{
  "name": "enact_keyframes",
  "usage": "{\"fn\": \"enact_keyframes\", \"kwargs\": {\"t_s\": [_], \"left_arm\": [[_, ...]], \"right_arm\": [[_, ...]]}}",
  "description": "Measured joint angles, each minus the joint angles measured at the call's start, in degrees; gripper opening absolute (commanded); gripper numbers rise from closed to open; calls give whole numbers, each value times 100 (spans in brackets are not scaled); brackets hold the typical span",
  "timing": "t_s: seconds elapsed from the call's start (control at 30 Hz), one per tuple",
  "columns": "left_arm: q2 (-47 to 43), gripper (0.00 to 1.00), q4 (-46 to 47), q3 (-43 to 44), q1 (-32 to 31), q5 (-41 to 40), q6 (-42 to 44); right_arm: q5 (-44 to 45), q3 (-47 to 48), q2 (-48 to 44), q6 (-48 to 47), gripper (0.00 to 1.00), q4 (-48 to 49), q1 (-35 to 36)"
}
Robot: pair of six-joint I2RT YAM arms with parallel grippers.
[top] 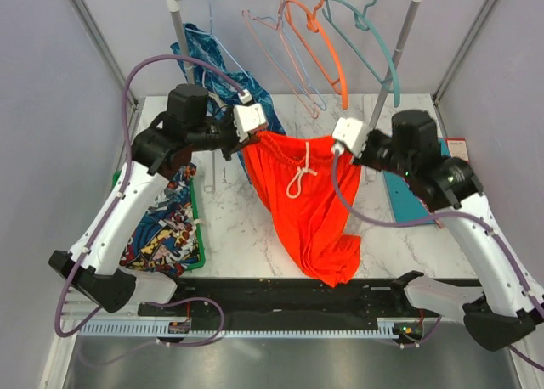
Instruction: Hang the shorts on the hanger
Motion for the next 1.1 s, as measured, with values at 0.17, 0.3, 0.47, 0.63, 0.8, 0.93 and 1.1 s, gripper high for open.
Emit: {"fn": "enact_keyframes", "kwargs": {"t_s": [0.17, 0.3, 0.47, 0.63, 0.8, 0.93, 1.1], "left_arm": [[-308, 2, 501, -33, 125, -205, 44], [-1110, 2, 909, -1355, 203, 52, 455], [-1113, 2, 984, -3187, 142, 461, 1213], [-155, 4, 1390, -4273, -68, 389, 1600], [-214, 31, 1672, -4852, -584, 234, 2035], [-426, 52, 1572, -5016, -807, 111, 2284], [-782, 75, 929, -4577, -710, 35, 2146]], "right_arm": [[-286, 372, 310, -448, 0, 402, -634], [-750, -726, -254, -817, 0, 715, -623], [-1213, -3014, -798, -1438, 1, 1248, -586], [-1082, -4330, -70, -2090, 8, 2015, -313], [-796, -4581, 352, -2382, 54, 2483, 96], [-649, -4647, -13, -2365, 87, 2400, 317], [-494, -3952, -774, -1923, 98, 1449, 417]]}}
